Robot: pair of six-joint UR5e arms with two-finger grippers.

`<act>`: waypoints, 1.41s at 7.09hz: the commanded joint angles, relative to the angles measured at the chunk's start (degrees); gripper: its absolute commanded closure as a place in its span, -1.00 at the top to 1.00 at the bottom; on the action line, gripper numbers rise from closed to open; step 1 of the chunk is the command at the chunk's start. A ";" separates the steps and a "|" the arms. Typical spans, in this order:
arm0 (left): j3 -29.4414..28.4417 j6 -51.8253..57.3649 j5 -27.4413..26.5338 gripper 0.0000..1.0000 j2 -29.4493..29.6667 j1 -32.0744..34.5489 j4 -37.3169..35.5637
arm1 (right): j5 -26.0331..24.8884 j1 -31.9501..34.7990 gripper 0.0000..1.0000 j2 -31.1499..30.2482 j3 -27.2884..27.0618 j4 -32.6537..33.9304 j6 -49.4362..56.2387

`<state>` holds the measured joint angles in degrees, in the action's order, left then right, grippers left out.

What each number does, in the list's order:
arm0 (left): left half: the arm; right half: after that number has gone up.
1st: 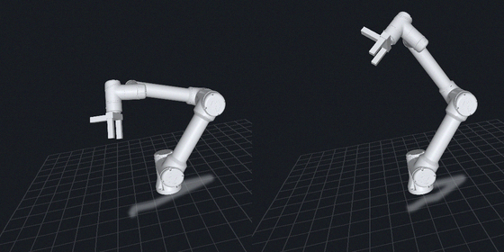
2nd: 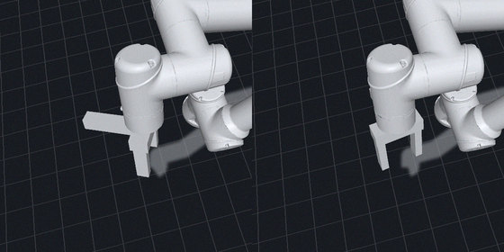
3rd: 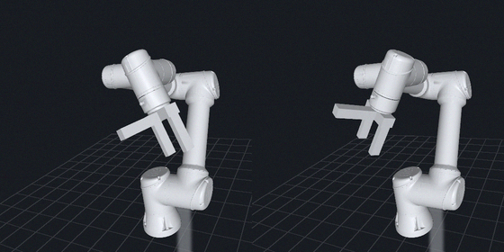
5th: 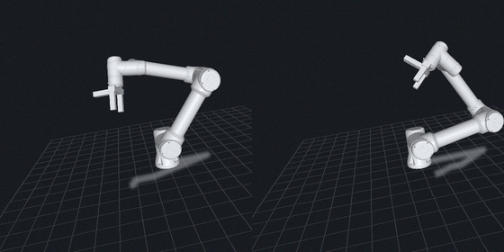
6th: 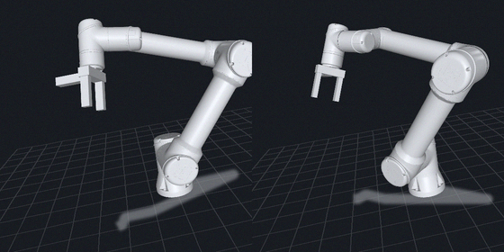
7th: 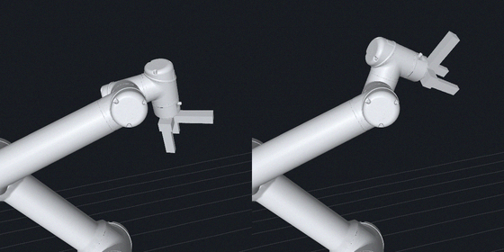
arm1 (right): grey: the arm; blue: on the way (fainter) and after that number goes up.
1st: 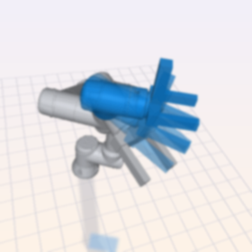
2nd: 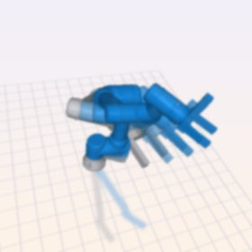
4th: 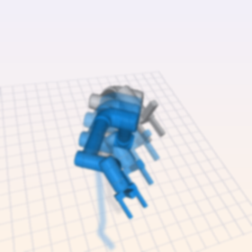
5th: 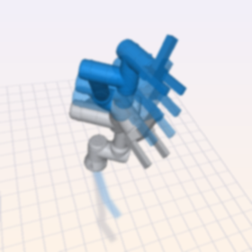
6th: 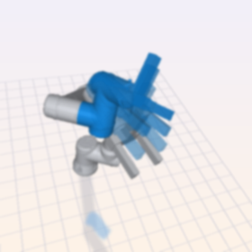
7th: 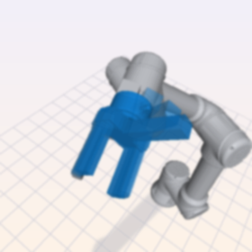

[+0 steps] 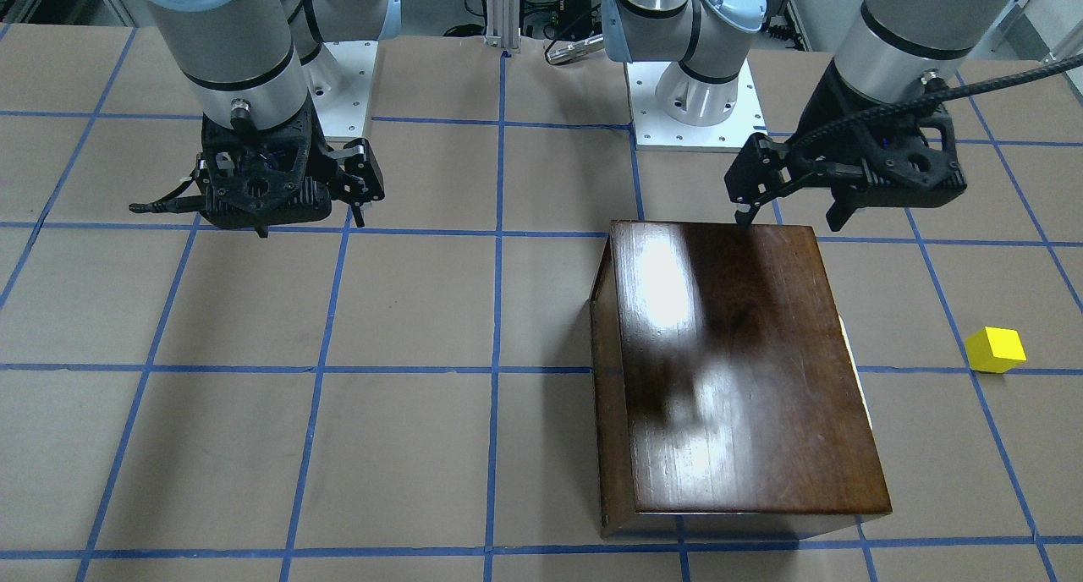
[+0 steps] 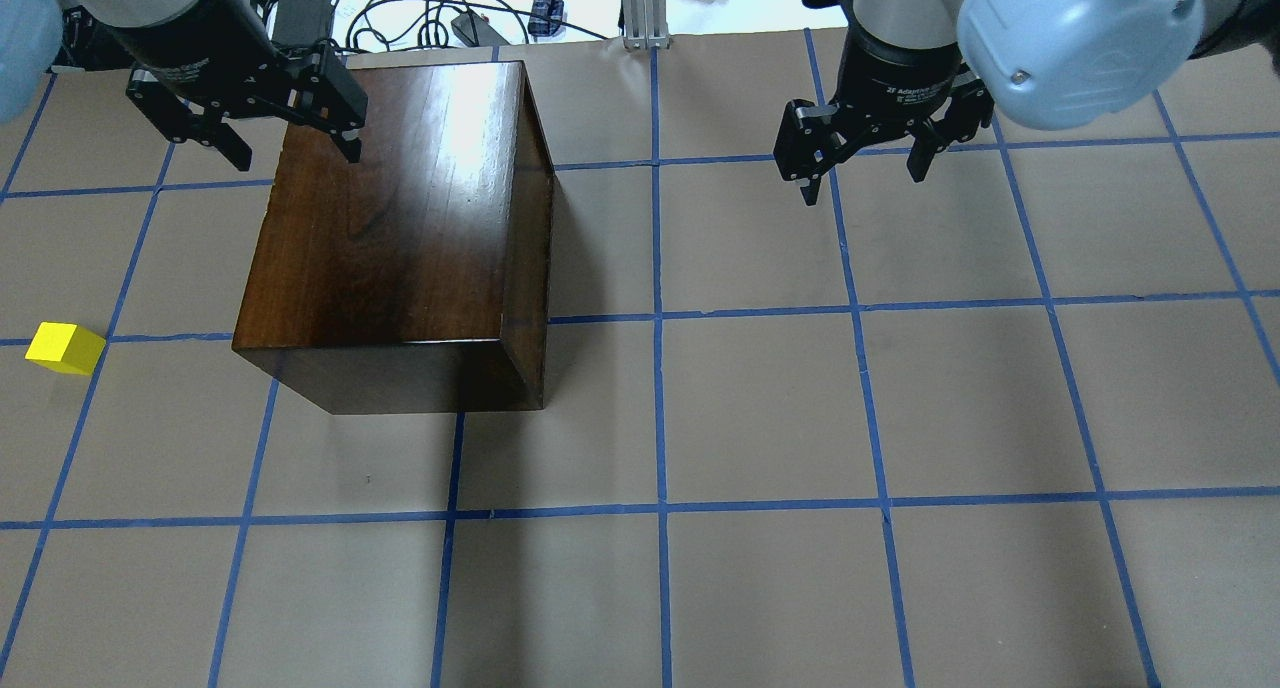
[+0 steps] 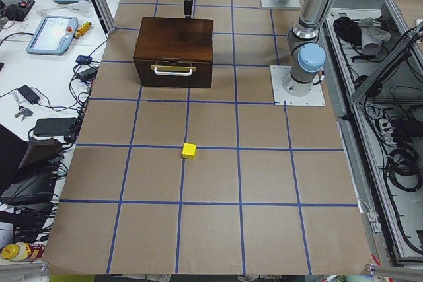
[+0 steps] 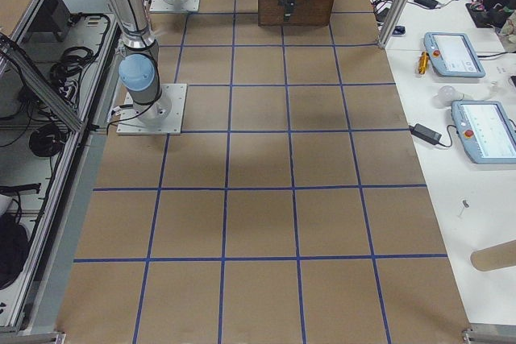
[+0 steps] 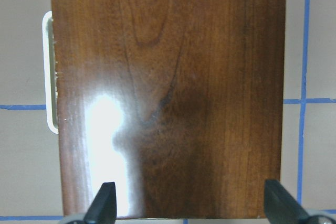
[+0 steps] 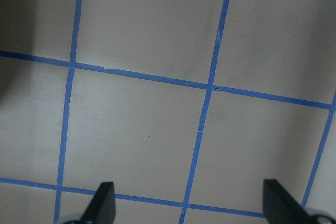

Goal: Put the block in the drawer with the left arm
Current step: 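Move the left gripper off the cabinet top toward the drawer handle side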

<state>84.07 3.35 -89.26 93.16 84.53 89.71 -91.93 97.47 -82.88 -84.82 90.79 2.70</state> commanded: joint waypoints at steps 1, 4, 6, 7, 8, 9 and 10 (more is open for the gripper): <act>0.22 2.60 -0.30 1.00 0.00 -3.92 0.55 | 0.00 0.00 1.00 0.00 0.00 0.00 -0.06; 0.92 10.15 -0.13 1.00 2.02 -16.64 0.56 | 0.00 0.00 1.00 0.00 0.00 0.00 0.03; 1.01 16.82 -0.13 1.00 3.51 -23.94 0.56 | 0.00 0.00 1.00 0.00 0.00 0.00 -0.06; 0.83 19.56 -0.04 1.00 4.73 -27.45 0.03 | 0.00 0.00 1.00 0.00 0.00 0.00 0.03; 0.66 21.50 0.31 1.00 6.05 -28.97 -0.49 | 0.00 0.00 1.00 0.00 0.00 0.00 -0.06; 0.74 24.22 0.75 1.00 7.89 -28.98 -1.63 | 0.00 0.00 1.00 0.00 0.00 0.00 0.03; 0.83 29.81 4.41 1.00 10.00 -29.16 -1.64 | 0.00 0.00 1.00 0.00 0.00 0.00 0.03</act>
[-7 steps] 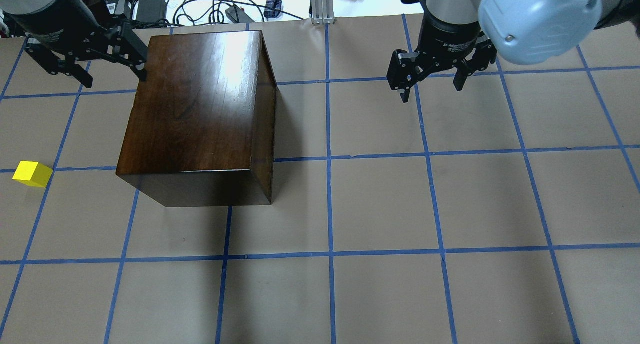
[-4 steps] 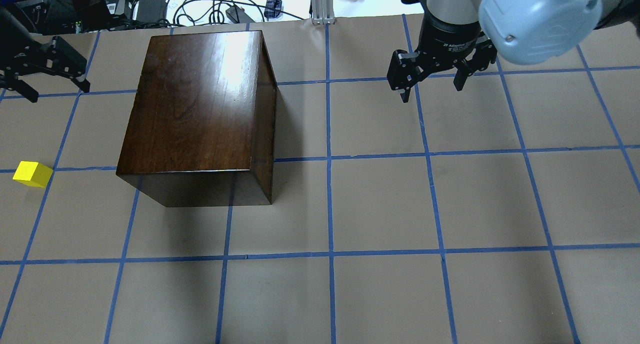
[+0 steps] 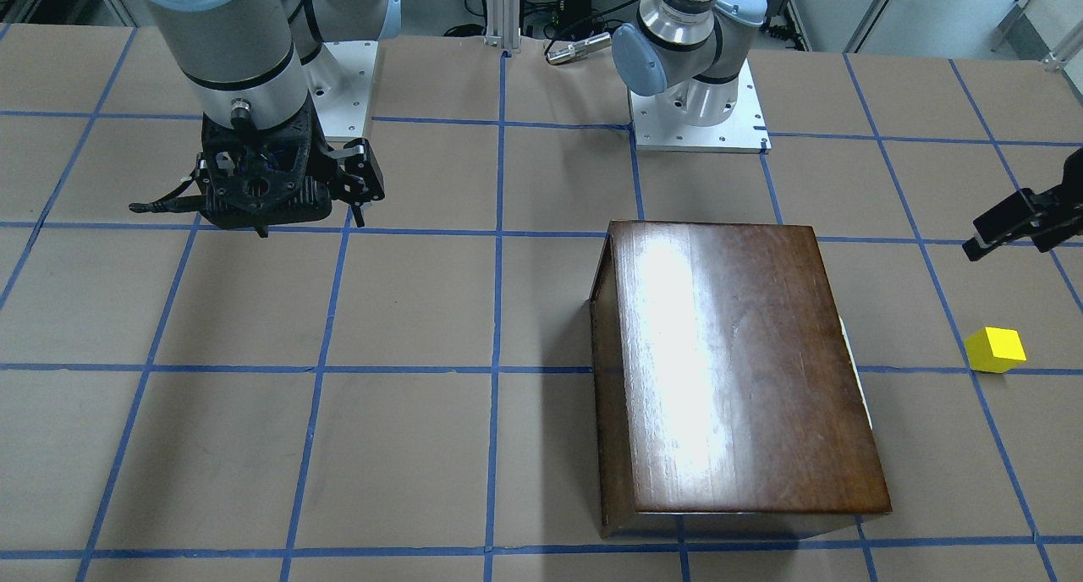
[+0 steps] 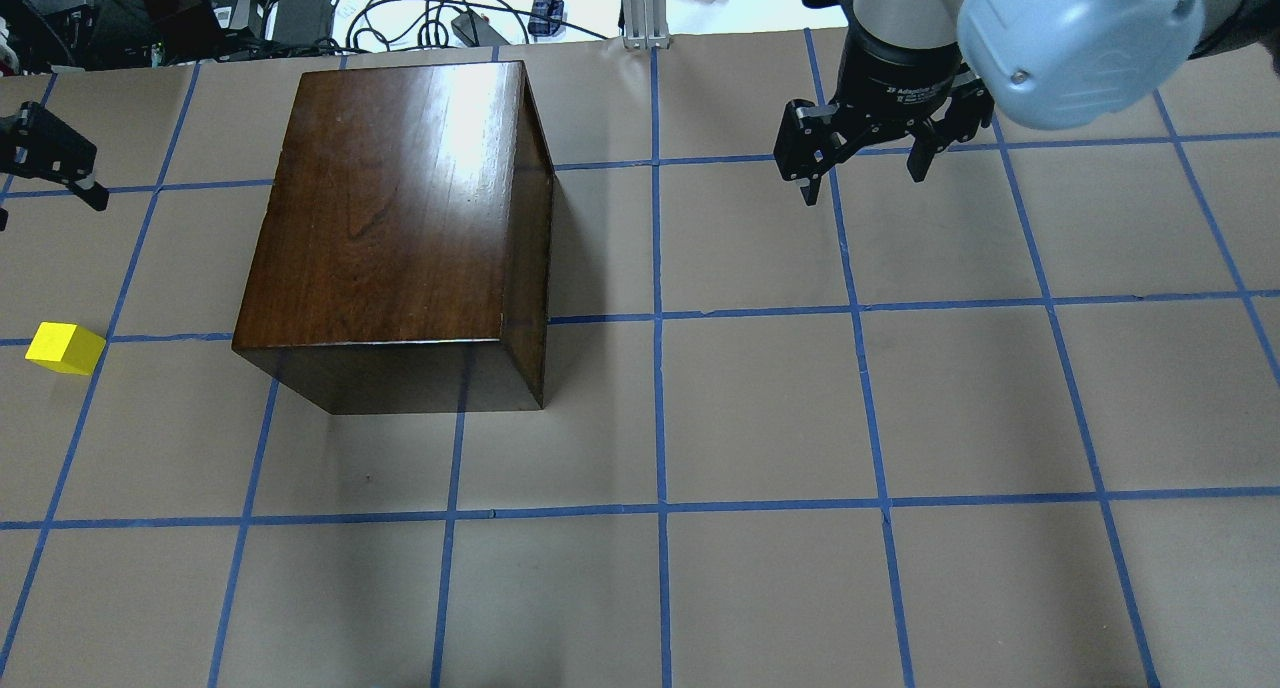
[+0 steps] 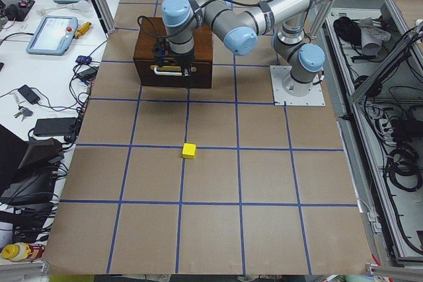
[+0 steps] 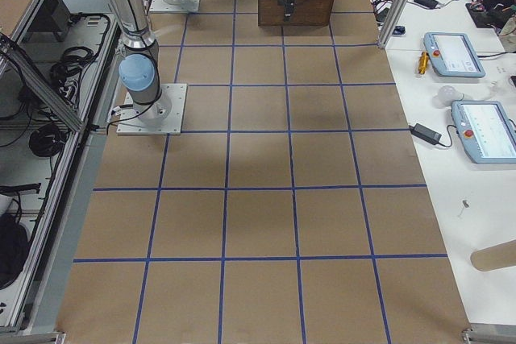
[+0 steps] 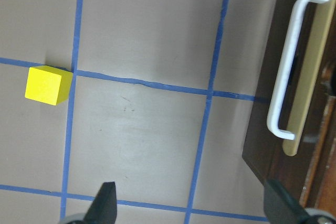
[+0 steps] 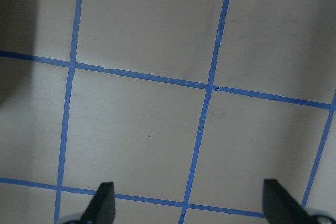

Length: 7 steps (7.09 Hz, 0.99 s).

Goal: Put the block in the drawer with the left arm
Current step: 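Lower the left gripper and grasp the white drawer handle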

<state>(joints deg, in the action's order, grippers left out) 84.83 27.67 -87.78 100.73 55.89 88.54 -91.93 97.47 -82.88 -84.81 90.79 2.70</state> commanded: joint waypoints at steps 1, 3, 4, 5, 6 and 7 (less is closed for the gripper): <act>0.16 8.60 5.92 1.00 4.45 -0.70 -0.48 | 0.00 0.00 1.00 0.00 0.00 0.00 -0.06; -0.11 9.42 11.20 1.00 8.41 -0.35 -0.57 | 0.00 0.00 1.00 0.00 0.00 0.00 0.03; -0.19 10.73 13.49 1.00 10.34 0.35 -0.57 | 0.00 0.00 1.00 0.00 0.00 0.00 0.03; -0.28 11.26 13.86 1.00 11.41 0.79 -0.57 | 0.00 0.00 1.00 0.00 0.00 0.00 0.03; -0.20 11.88 15.86 1.00 12.63 1.06 -0.57 | 0.00 0.00 1.00 0.00 0.00 0.00 -0.06; -0.37 11.97 17.54 1.00 13.86 2.45 -0.65 | 0.00 0.00 1.00 0.00 0.00 0.00 -0.06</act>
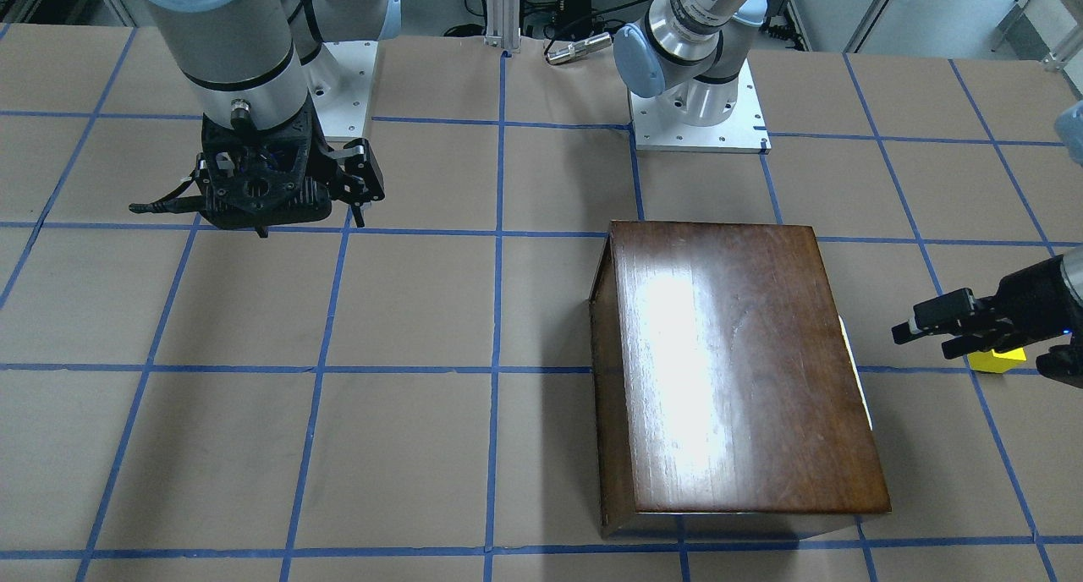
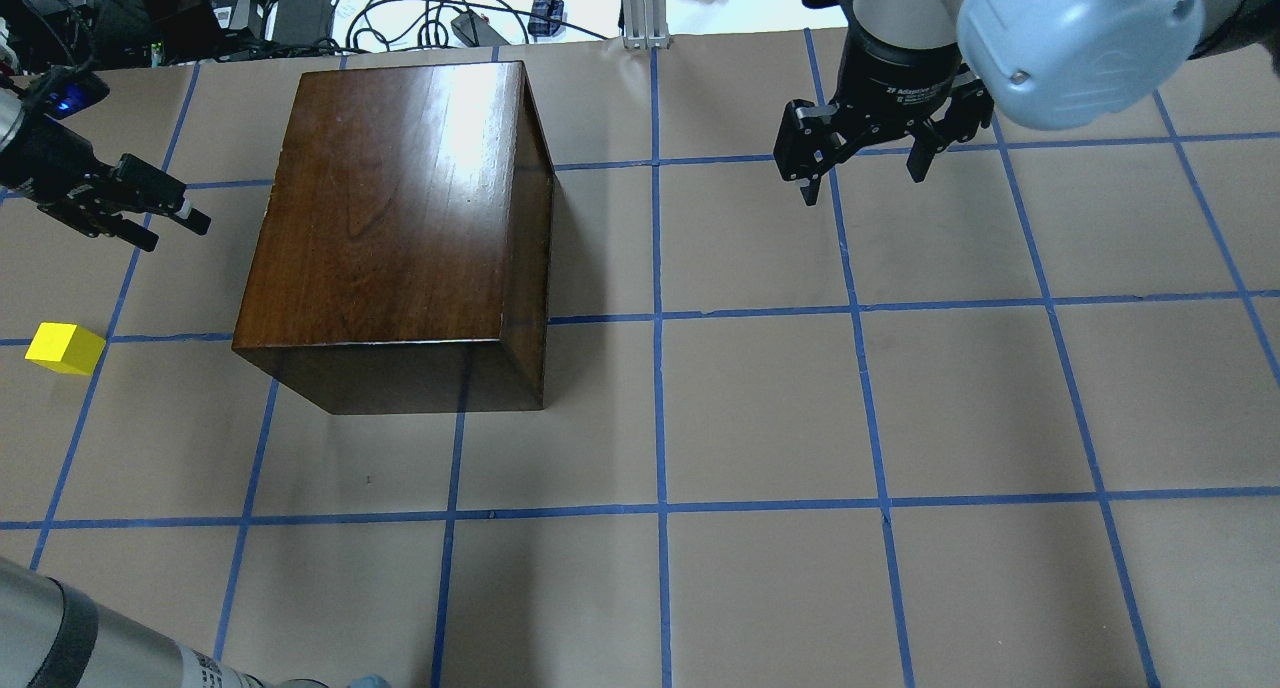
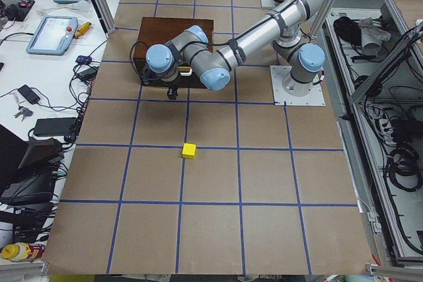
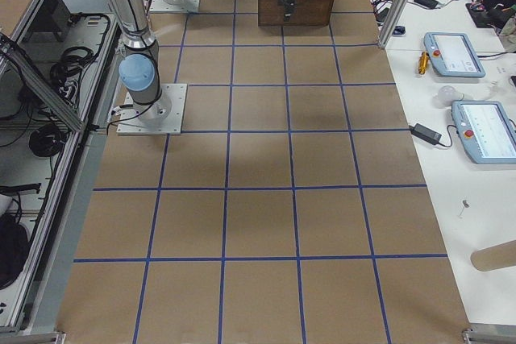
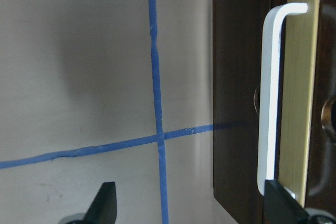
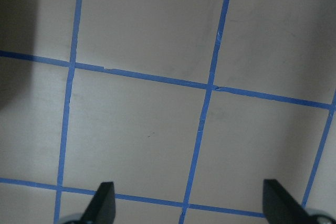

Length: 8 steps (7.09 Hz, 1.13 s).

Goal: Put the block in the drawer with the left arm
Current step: 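Lower the left gripper and grasp the white drawer handle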

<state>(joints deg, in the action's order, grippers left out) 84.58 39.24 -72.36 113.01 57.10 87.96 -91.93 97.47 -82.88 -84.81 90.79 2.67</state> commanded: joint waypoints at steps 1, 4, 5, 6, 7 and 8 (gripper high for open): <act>-0.38 -0.21 2.48 1.00 2.47 2.39 -0.07 | 0.00 0.00 1.00 0.00 0.00 0.00 -0.03; -0.20 -0.39 3.45 1.00 4.49 3.19 -1.82 | 0.00 0.00 1.00 0.00 0.00 0.00 -0.03; -0.12 -0.74 3.80 1.00 4.84 3.80 -2.26 | 0.00 0.00 1.00 0.00 0.00 0.00 -0.03; 0.06 -0.74 3.80 1.00 5.28 3.98 -3.05 | 0.00 0.00 1.00 0.00 0.00 0.00 -0.03; 0.06 -0.74 3.80 1.00 5.90 3.98 -3.49 | 0.00 0.00 1.00 0.00 0.00 0.00 0.06; 0.06 -0.74 3.80 1.00 6.77 3.98 -4.19 | 0.00 0.00 1.00 -0.09 0.00 0.00 -0.03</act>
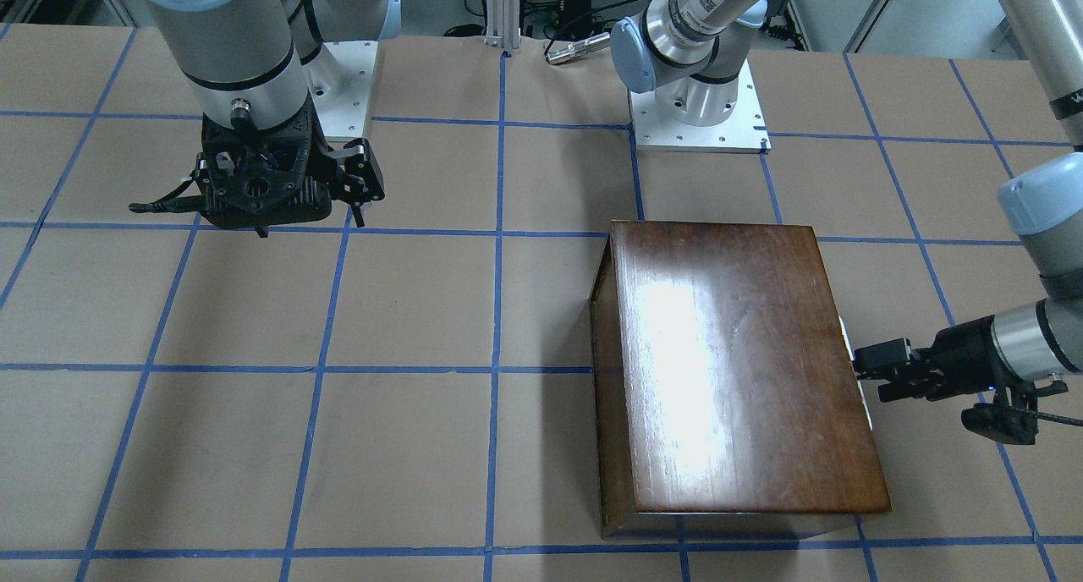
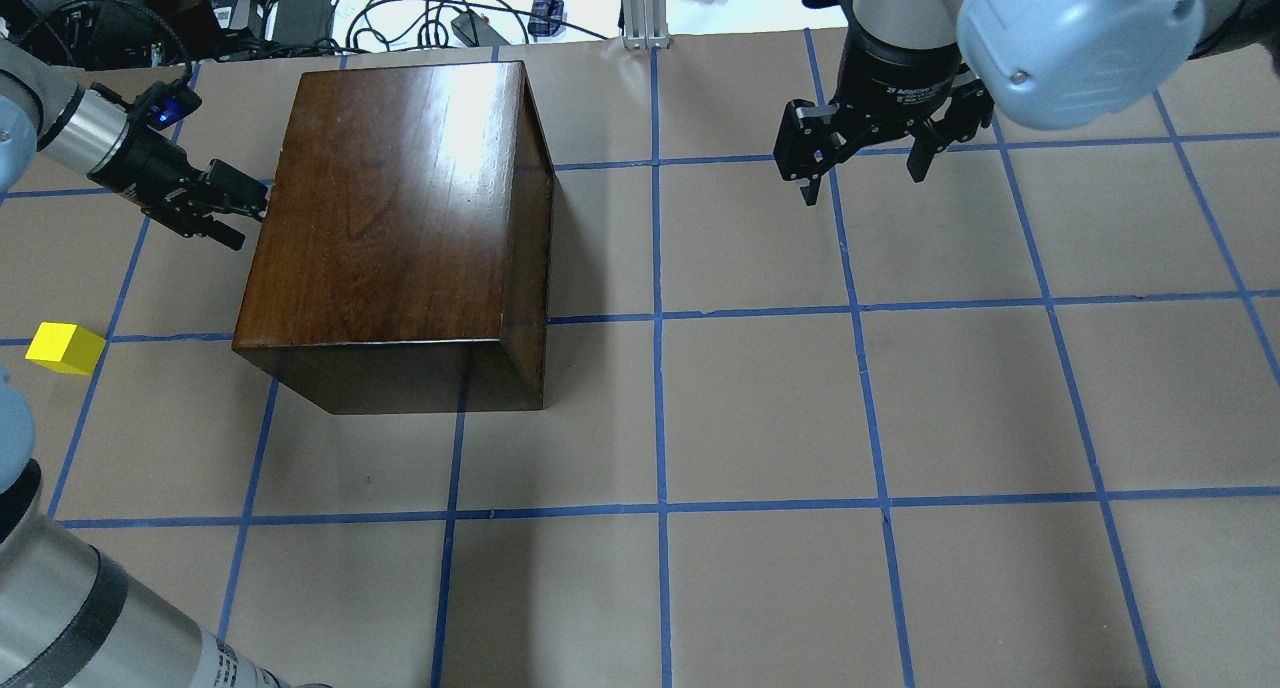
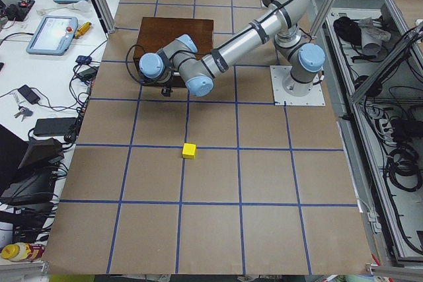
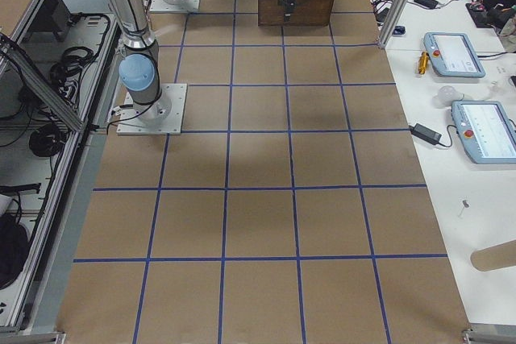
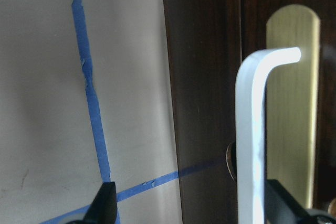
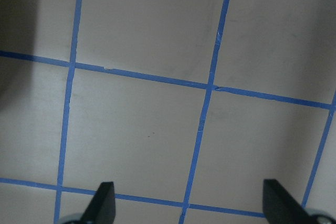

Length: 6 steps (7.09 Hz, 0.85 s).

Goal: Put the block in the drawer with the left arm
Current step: 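Lower the left gripper and grasp the white drawer handle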

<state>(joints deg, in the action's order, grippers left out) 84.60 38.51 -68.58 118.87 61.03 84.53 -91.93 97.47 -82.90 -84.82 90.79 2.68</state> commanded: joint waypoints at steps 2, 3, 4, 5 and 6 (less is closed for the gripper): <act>0.04 -0.01 0.02 1.00 1.80 0.05 -1.30 | 0.00 0.00 1.00 0.02 0.00 0.00 0.05; -0.14 0.16 -0.06 1.00 1.89 -0.04 -1.30 | 0.00 0.00 1.00 0.02 0.00 0.00 -0.04; -0.49 0.42 -0.41 1.00 1.72 -0.38 -1.30 | 0.00 0.00 1.00 0.02 0.00 0.00 -0.04; -0.67 0.60 -0.50 1.00 1.63 -0.65 -1.47 | 0.00 0.00 1.00 0.02 0.00 0.00 0.05; -0.58 0.69 -0.68 1.00 1.63 -1.35 -2.09 | 0.00 0.00 1.00 0.02 0.00 0.00 0.05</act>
<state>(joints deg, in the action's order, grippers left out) 84.07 39.04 -69.05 120.54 60.35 82.97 -91.93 97.47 -82.88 -84.82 90.79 2.70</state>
